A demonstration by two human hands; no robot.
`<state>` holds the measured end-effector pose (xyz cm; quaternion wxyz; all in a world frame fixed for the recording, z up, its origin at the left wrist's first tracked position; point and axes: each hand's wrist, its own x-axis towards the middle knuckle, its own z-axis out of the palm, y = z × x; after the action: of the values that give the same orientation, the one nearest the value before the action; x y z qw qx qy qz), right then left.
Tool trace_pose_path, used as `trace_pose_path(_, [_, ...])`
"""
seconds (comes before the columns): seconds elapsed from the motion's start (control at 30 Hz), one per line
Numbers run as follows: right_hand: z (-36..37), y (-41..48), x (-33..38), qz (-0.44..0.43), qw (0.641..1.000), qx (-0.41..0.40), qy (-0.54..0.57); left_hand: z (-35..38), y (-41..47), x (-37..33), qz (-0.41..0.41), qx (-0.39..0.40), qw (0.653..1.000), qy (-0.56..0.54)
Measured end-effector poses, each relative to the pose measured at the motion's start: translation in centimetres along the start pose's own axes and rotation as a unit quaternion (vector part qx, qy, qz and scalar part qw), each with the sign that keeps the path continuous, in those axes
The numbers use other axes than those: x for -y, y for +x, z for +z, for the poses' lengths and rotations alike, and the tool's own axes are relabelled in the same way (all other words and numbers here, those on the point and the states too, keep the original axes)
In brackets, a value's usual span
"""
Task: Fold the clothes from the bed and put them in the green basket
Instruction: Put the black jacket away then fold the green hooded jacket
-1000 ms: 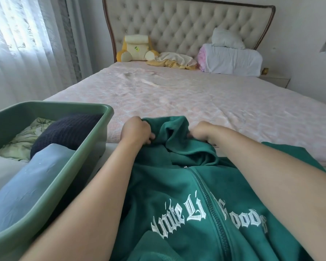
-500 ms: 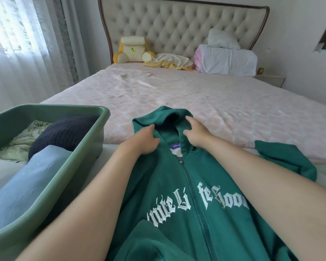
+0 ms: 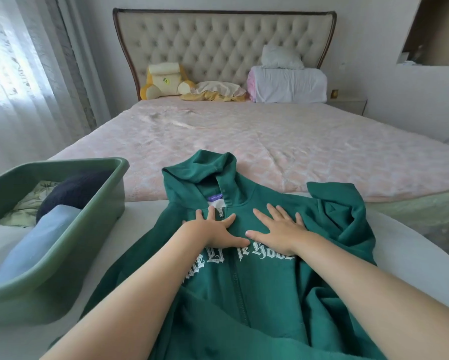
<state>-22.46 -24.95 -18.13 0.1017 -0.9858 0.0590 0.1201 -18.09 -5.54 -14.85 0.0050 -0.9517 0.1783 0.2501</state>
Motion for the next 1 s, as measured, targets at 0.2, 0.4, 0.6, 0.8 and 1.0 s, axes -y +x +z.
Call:
trace_pose_path(0.2, [-0.5, 0.5, -3.4, 0.048, 0.998, -0.030, -0.024, -0.1, 2.8, -2.8, 0.030, -0.027, 0.999, 0.035])
trace_pose_path(0.4, [-1.5, 2.6, -6.1, 0.075, 0.996, -0.045, -0.022, -1.0, 6.1, -4.7, 0.059, -0.063, 0.996, 0.015])
trace_pose_path(0.6, [-1.5, 3.0, -5.9, 0.075, 0.996, -0.036, -0.042, -2.4, 5.2, -3.2, 0.095, -0.119, 0.982, -0.109])
trace_pose_path(0.8, [-1.9, 1.9, 0.0, -0.021, 0.992, -0.110, -0.061, -4.2, 1.7, 3.5, -0.057, -0.337, 0.933, -0.110])
trace_pose_path(1.0, [0.5, -0.8, 8.1, -0.156, 0.987, -0.046, 0.007, -2.6, -1.4, 7.1, -0.056, -0.156, 0.974, -0.157])
